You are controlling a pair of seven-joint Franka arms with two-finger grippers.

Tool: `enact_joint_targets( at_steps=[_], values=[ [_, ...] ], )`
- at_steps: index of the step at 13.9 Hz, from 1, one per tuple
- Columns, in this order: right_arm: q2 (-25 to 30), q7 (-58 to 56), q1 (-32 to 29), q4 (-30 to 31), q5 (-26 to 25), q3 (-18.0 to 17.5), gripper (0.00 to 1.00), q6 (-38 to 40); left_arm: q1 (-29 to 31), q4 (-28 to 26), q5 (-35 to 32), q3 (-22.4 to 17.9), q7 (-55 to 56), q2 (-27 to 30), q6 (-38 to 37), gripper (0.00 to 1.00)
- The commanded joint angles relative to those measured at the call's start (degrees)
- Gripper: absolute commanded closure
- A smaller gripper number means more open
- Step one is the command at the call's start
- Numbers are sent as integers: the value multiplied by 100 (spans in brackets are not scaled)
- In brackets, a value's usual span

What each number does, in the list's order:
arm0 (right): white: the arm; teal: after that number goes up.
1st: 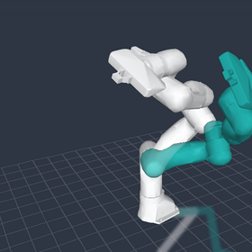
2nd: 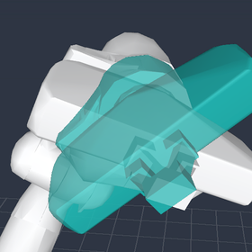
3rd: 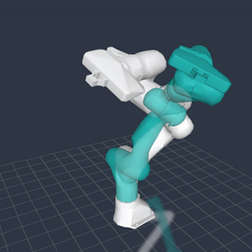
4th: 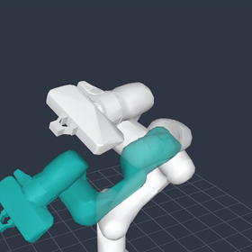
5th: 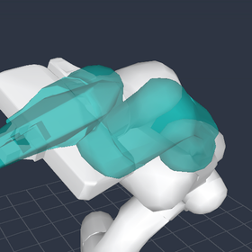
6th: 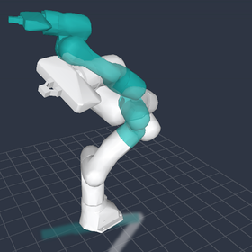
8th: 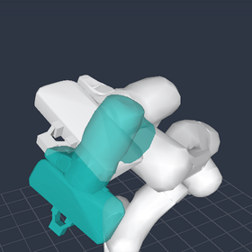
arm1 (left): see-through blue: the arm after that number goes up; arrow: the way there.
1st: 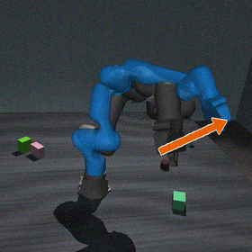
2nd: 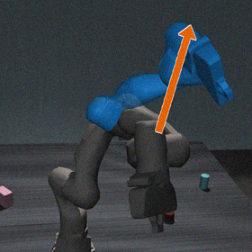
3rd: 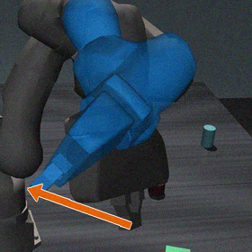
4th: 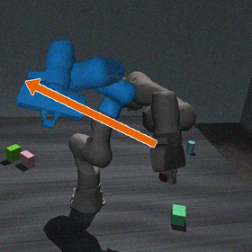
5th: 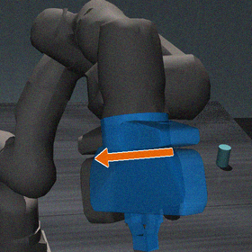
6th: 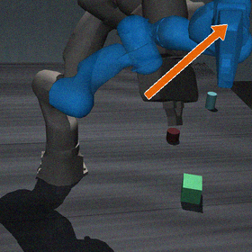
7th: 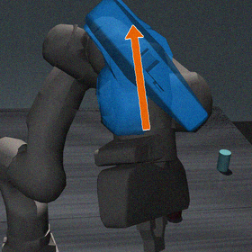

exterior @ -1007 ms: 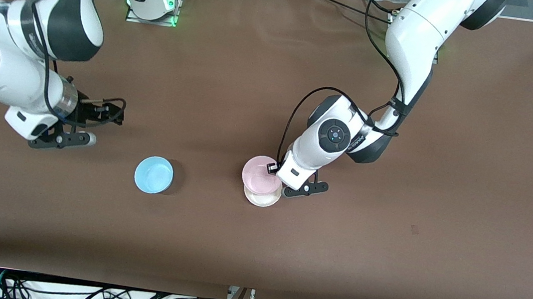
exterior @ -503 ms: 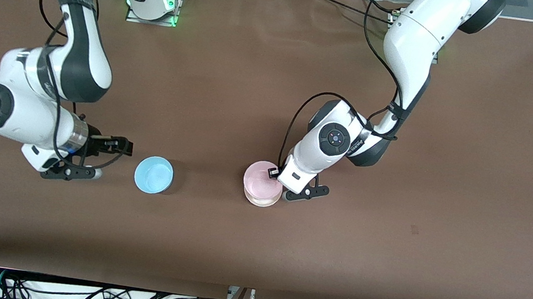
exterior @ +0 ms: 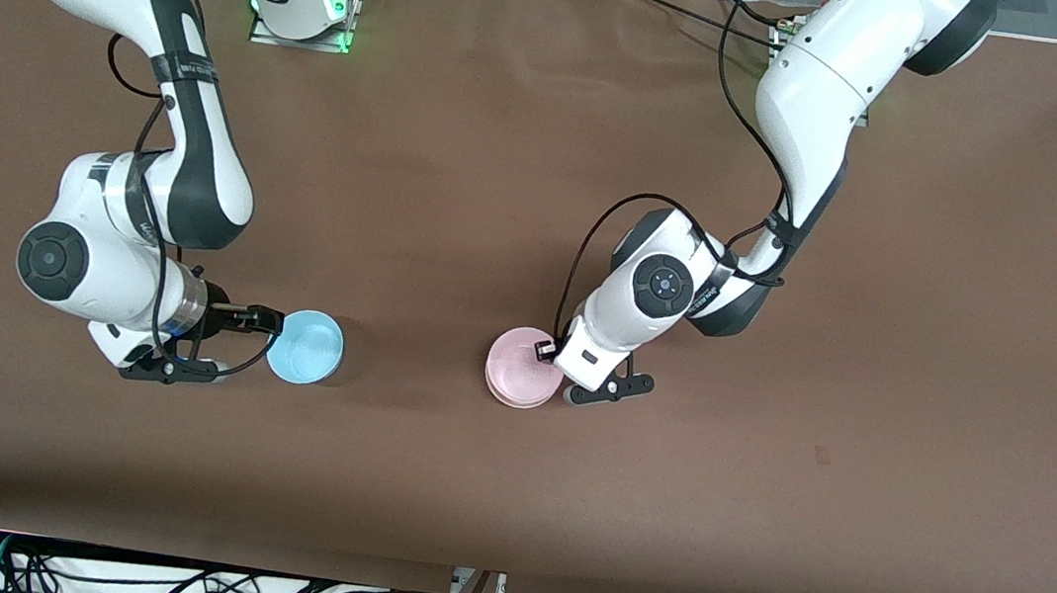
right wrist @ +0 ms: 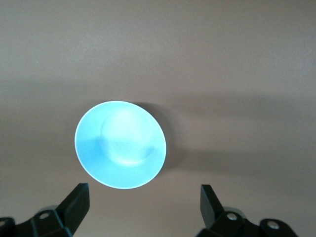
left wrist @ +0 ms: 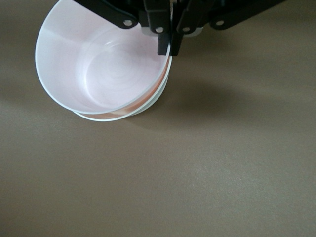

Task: Stack pink and blue bowls on white bowl
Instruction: 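Grasp the blue bowl with the right gripper while the left gripper withdraws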

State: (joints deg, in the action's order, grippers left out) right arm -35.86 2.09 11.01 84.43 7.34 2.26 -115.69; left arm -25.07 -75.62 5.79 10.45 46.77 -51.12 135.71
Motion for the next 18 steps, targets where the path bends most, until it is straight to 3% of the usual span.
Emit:
enact_joint_targets(
  at_steps=[1, 2, 3, 4, 5, 8, 10, 13, 17, 18],
  values=[
    [-17, 72, 15, 327, 84, -15, 1, -496, -15, 188, -157, 1, 121, -117, -1, 98],
    [-43, 72, 15, 424, 84, -15, 1, -742, -15, 188, -157, 9, 174, -126, -1, 81],
    [-78, 55, 24, 486, 75, -15, 1, -996, -15, 188, -157, 9, 253, -126, -1, 55],
    [-140, 11, 33, 548, 75, -15, 1, -1251, -6, 188, -157, 9, 280, -100, -10, 13],
    [-175, 2, 33, 644, 75, -15, 1, -1480, 20, 188, -131, 9, 297, -48, -53, 0],
    [-193, -7, 6, 1013, 75, -15, 8, -2008, 265, 136, -78, 9, 297, 382, -543, 0],
    [-210, -16, -20, 1084, 75, -15, 26, -2080, 616, 118, -156, -69, 245, 917, -1560, 0],
    [-263, 10, -20, 1137, 84, -15, 58, -2071, 1178, 100, -157, -649, -157, 1919, -2994, 0],
    [-263, 72, 6, 1137, 84, -15, 100, -2027, 2049, 100, -157, -781, -2466, 2939, -4568, 0],
    [-263, 46, 15, 1137, 84, -24, 100, -2019, 2146, 100, -157, -930, -2880, 3089, -4754, 0]
  ],
)
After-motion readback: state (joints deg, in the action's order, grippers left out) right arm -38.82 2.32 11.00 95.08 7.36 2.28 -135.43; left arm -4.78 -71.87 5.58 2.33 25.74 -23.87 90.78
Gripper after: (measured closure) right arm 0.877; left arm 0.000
